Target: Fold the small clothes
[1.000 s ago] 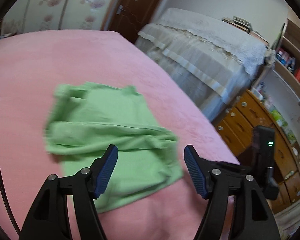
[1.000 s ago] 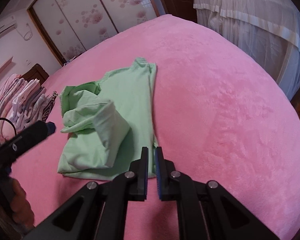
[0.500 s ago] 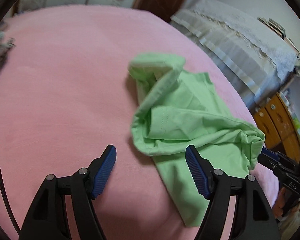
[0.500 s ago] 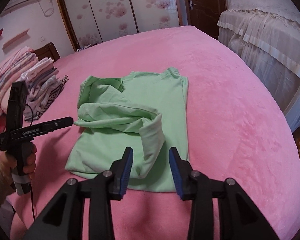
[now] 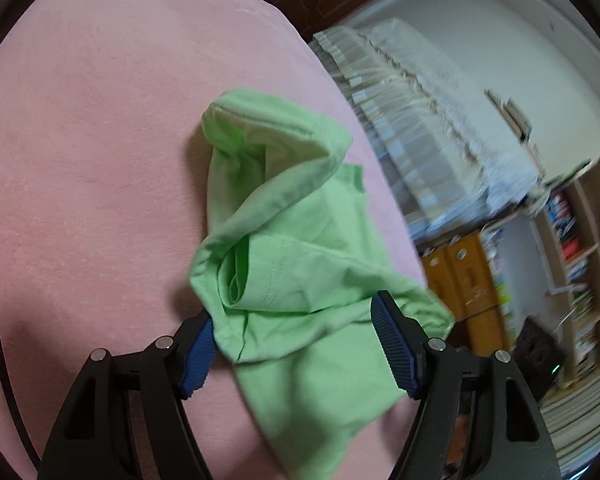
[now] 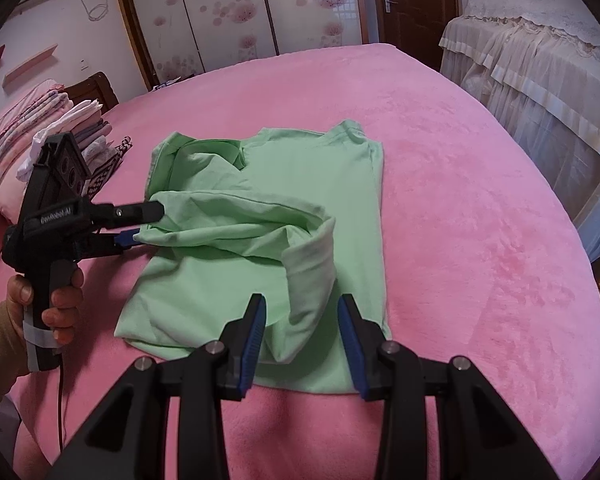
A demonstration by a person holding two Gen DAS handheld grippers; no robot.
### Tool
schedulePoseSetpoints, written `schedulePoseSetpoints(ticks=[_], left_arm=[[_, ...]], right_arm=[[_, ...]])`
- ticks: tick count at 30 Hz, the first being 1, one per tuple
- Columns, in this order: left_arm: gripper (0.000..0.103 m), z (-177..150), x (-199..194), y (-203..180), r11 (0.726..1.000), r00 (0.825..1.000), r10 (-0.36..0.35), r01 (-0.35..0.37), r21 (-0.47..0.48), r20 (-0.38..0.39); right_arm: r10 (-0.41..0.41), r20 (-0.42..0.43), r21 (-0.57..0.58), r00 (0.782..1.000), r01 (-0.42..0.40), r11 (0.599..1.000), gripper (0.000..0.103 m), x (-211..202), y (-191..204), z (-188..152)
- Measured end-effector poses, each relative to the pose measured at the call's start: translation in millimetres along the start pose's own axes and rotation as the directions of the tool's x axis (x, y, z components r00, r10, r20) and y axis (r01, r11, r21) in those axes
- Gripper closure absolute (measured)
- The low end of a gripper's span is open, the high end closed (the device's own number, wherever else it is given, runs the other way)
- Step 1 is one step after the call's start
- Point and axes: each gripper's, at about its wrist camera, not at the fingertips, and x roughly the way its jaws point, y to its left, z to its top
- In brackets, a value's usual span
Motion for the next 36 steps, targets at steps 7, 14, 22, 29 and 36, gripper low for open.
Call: schedulePoseSetpoints(ticks=[7, 14, 22, 29, 36], left_arm=[[0.032, 12.9, 4.9, 13.5, 0.965, 0.996, 0.088, -0.088, -0.246, -0.01], [0.032, 20.8, 13.0, -0.8, 0.922, 0.982, 0.183, -0.189, -0.337, -0.051], [0.055, 29.4, 16.2, -20.4, 0.861, 0.94, 0.322, -0.34, -0.378, -0.113], [0.093, 36.3, 19.1, -35.2, 0.846, 0.892, 0.423, -0.452, -0.283, -0.16], [0.097, 54.8, 24.3, -56.9, 0.854, 0.892, 0.433, -0.453, -0.255, -0.133]], right_arm=[[0.007, 0.005, 0.001, 1.0, -0.008, 1.0, 0.066, -0.7, 1.5, 0.2], [-0.002, 0.013, -0.029, 1.0, 0.003, 1.0, 0.066, -5.5, 5.6, 2.4], [-0.023, 0.025, -0.054, 0.999, 0.025, 0.998, 0.066, -9.6, 4.9, 10.5], [-0.056, 0.013, -0.078, 0.998, 0.057, 0.995, 0.066, 0.2, 1.6, 17.1], [-0.033, -0.03, -0.059, 0.999, 0.031, 0.998, 0.09, 16.3, -0.2, 19.3]])
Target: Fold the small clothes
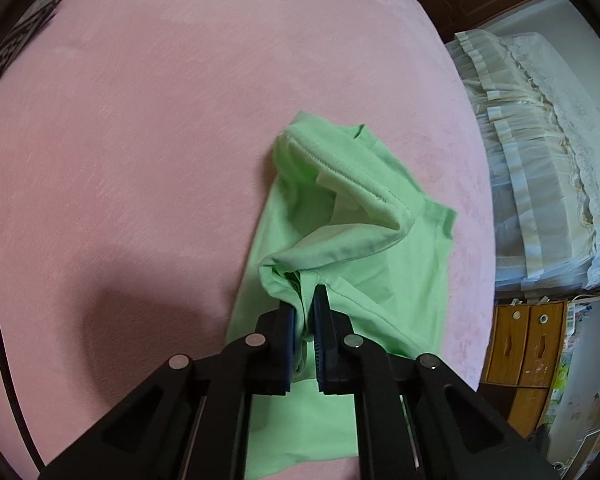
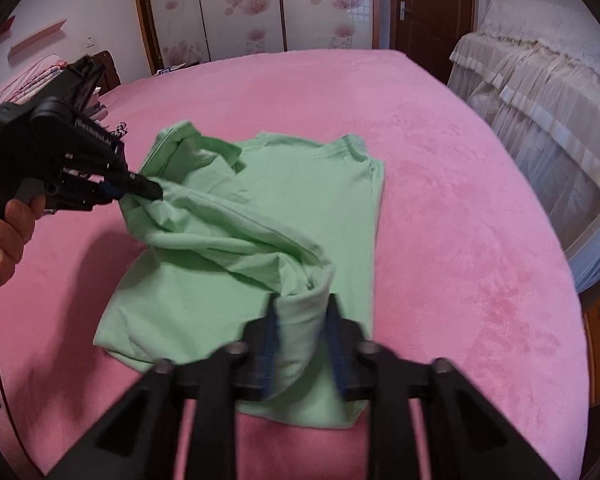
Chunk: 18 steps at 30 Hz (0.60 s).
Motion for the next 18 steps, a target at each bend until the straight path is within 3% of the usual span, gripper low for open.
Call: schedulePoseSetpoints(ticks=[5, 9, 16, 18], left_arm=[[0.098, 15.3, -0.6, -20.5, 0.999, 0.998, -0.05, 0.05, -0.005, 0.033], [0.098, 30.7, 10.9, -60.9, 0.997, 0.996, -0.072, 0.071, 0.025, 0.043], [0.097, 51.9, 65.8, -141.7, 0.995, 0.996, -0.085, 0.085, 0.061, 0.001], [0.09, 55.1, 83.4, -159.0, 0.994, 0.998, -0.06, 0.061, 0.086, -0.017]], right_arm=[[0.031, 0.062, 0.075, 0.998, -0.035, 0.997, 0.09, -11.2, -13.3, -6.9], [0.028, 0.106, 0.136, 0.994, -0.043, 0.99, 0.09, -16.0, -26.4, -18.2], [0.068, 0.134, 0.284, 0.989, -0.104, 0.953, 0.09, -7.2, -46.3, -36.2], [0.077, 0.138, 0.319, 0.987, -0.118, 0.94, 0.09, -5.7, -49.1, -41.8]])
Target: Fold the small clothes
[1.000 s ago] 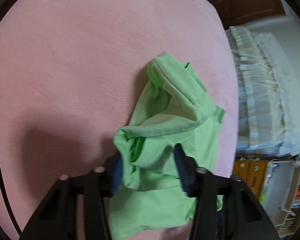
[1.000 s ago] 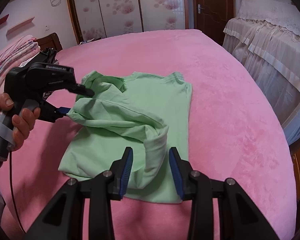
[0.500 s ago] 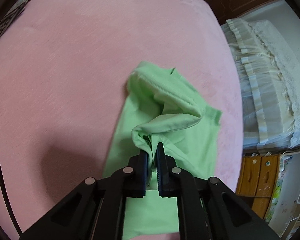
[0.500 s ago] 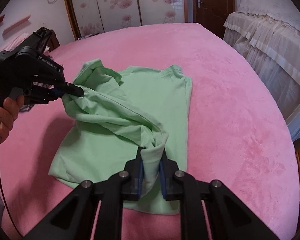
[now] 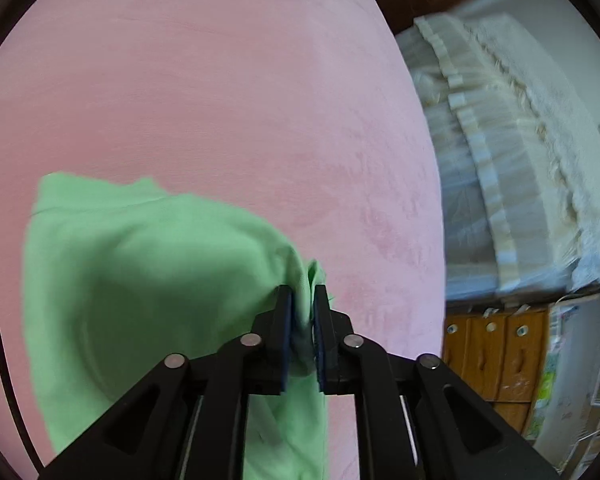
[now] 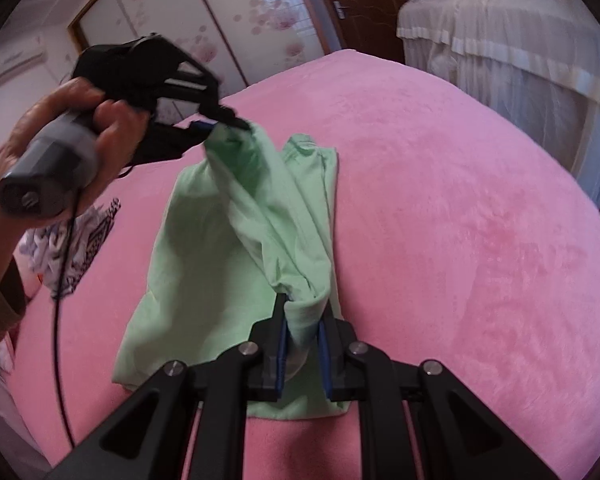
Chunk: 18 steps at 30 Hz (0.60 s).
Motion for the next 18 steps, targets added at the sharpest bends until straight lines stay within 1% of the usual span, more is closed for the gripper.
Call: schedulePoseSetpoints(ticks=[1, 2, 3, 5, 6, 9, 11, 13, 15, 18], left_arm=[[0.077, 1.7, 10.1, -6.3, 1.0, 1.0, 0.01, -0.01, 0.007, -0.015], [0.061, 3.4, 19.7, -12.4, 1.0, 1.0, 0.006, -0.006, 0.011, -0.028], [0.055, 4.3, 27.5, -18.2, 1.0, 0.999, 0.009, -0.008, 0.022, -0.031], [0.047, 4.9, 35.3, -27.6, 0.998, 0.999, 0.032, -0.032, 0.055, 0.003], [0.045, 5.8, 38.7, -33.3, 0.997, 1.0, 0.02, -0.022, 0.068, 0.016], [0.043, 8.8, 44.3, -49.5, 0.995, 0.998, -0.05, 0.046, 0.09, 0.039], [0.038, 8.9, 39.6, -52.8, 0.991, 0.995, -0.083, 0.075, 0.114, 0.064], [0.034, 10.0, 32.0, -55.4, 0.984, 0.99, -0.126, 0.117, 0.137, 0.063], [0.034, 9.8, 25.0, -59.2, 0.978, 0.989, -0.134, 0.123, 0.169, 0.059], [0.034, 7.8, 5.4, -69.7, 0.96, 0.991, -0.114, 0.093, 0.263, 0.067]], right_arm=[[0.006, 0.002, 0.022, 1.0, -0.007, 1.0, 0.09, 0.3, -3.2, -2.4], [0.01, 0.001, 0.04, 1.0, -0.01, 0.999, 0.09, 0.5, -5.7, -4.1], [0.011, -0.001, 0.056, 1.0, -0.011, 0.998, 0.09, 1.5, -9.0, -4.6], [0.016, -0.012, 0.086, 1.0, -0.015, 0.996, 0.088, 3.5, -14.5, -6.6], [0.018, -0.012, 0.098, 1.0, -0.017, 0.995, 0.087, 3.8, -17.1, -7.3], [0.023, -0.017, 0.116, 1.0, -0.021, 0.993, 0.087, 2.3, -20.9, -10.9], [0.019, -0.026, 0.116, 0.999, -0.015, 0.993, 0.087, 1.4, -21.7, -12.6], [0.009, -0.03, 0.104, 1.0, -0.006, 0.995, 0.086, -0.3, -21.0, -11.9], [-0.008, -0.025, 0.088, 1.0, 0.01, 0.996, 0.085, -4.2, -20.0, -12.7], [-0.02, -0.019, 0.076, 1.0, 0.021, 0.997, 0.084, -13.5, -18.0, -11.1]])
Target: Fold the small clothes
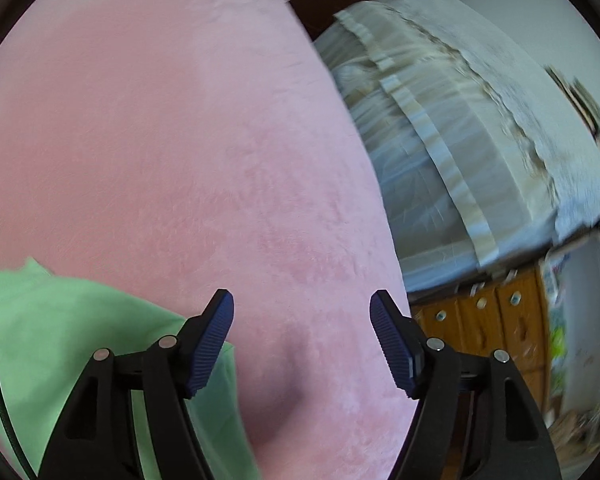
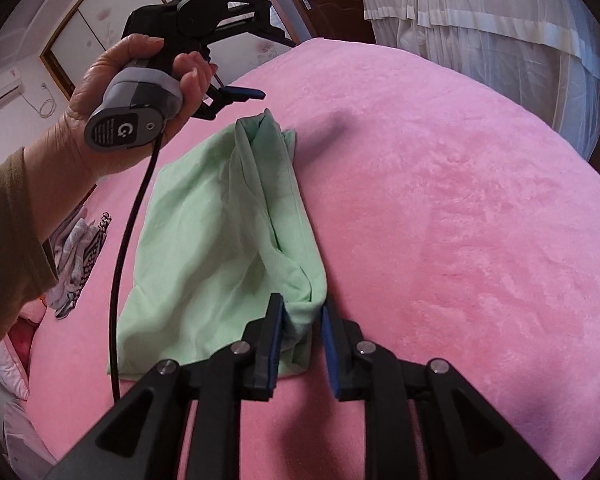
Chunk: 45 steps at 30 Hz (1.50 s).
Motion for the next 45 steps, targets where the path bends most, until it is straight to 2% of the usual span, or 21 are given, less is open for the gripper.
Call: schedulePoseSetpoints(ticks=[3, 4, 5, 8, 11, 16, 20, 22, 24, 28, 31, 33, 34, 35, 38, 41, 45], left_arm=[[0.033, -2.1, -27.5, -13.7, 0.99, 0.998, 0.054, -0.057, 0.13, 0.023], [0.03, -4.3, -41.0, -16.3, 0.978, 0.994, 0.097, -0.104, 0.181, 0.044], [0.024, -6.8, -51.1, -16.3, 0.967, 0.989, 0.132, -0.141, 0.211, 0.06], [0.02, -17.5, -85.5, -7.6, 0.926, 0.966, 0.23, -0.254, 0.278, 0.118], [0.02, -28.4, -113.2, 18.0, 0.895, 0.94, 0.314, -0.339, 0.291, 0.131], [0.02, -50.4, -138.2, 79.3, 0.883, 0.916, 0.389, -0.401, 0.245, 0.097], [0.02, -64.7, -138.5, 123.2, 0.866, 0.894, 0.443, -0.446, 0.224, 0.07], [0.02, -66.9, -135.4, 146.1, 0.867, 0.889, 0.455, -0.457, 0.198, 0.058], [0.02, -69.5, -133.5, 160.4, 0.876, 0.891, 0.45, -0.452, 0.167, 0.053], [0.02, -62.4, -122.0, 185.5, 0.914, 0.918, 0.395, -0.396, 0.092, 0.029], [0.02, -58.3, -113.6, 197.1, 0.936, 0.937, 0.349, -0.35, 0.05, 0.018], [0.02, -55.1, -107.7, 201.5, 0.94, 0.94, 0.34, -0.341, 0.028, 0.021], [0.02, -54.4, -105.7, 202.9, 0.937, 0.937, 0.348, -0.348, 0.023, 0.028], [0.02, -56.2, -101.3, 203.6, 0.931, 0.931, 0.364, -0.365, 0.017, 0.036], [0.02, -56.1, -84.4, 210.1, 0.904, 0.903, 0.427, -0.428, 0.016, 0.034], [0.02, -59.6, -82.6, 212.6, 0.89, 0.89, 0.454, -0.455, 0.024, 0.038], [0.02, -75.4, -109.5, 199.9, 0.871, 0.875, 0.475, -0.483, 0.094, 0.091]], right_arm=[[-0.036, 0.021, -0.036, 0.999, 0.037, 0.999, 0.084, -13.9, 1.6, 3.9], [-0.046, 0.028, -0.053, 0.999, 0.047, 0.997, 0.084, -19.4, 4.2, 7.9], [-0.05, 0.03, -0.063, 0.998, 0.052, 0.997, 0.084, -22.6, 5.6, 12.1], [-0.049, 0.028, -0.086, 0.998, 0.051, 0.995, 0.084, -27.3, 9.4, 31.8], [-0.048, 0.022, -0.11, 0.999, 0.05, 0.993, 0.084, -23.9, 16.1, 53.6], [-0.028, -0.02, -0.161, 0.999, 0.024, 0.987, 0.084, 5.4, 36.4, 104.2], [-0.016, -0.056, -0.177, 0.998, 0.006, 0.984, 0.084, 37.1, 50.9, 136.6], [0.003, -0.088, -0.179, 0.996, -0.019, 0.984, 0.084, 58.8, 59.3, 152.9], [0.001, -0.116, -0.17, 0.993, -0.021, 0.985, 0.084, 79.5, 65.4, 164.4], [-0.019, -0.197, -0.149, 0.98, -0.011, 0.989, 0.081, 126.5, 71.2, 176.9], [-0.071, -0.218, -0.125, 0.973, 0.044, 0.991, 0.081, 148.6, 68.2, 180.8], [-0.077, -0.218, -0.1, 0.973, 0.056, 0.993, 0.082, 156.5, 61.6, 181.9], [-0.09, -0.203, -0.097, 0.975, 0.072, 0.993, 0.095, 156.8, 58.3, 182.3], [-0.12, -0.182, -0.108, 0.976, 0.102, 0.989, 0.099, 155.2, 55.4, 182.1], [-0.16, -0.185, -0.096, 0.97, 0.145, 0.985, 0.099, 158.6, 43.1, 177.8], [-0.13, -0.203, -0.055, 0.97, 0.122, 0.991, 0.098, 152.9, 31.1, 171.0], [-0.095, -0.164, -0.09, 0.982, 0.081, 0.993, 0.087, 103.1, 27.6, 158.4]])
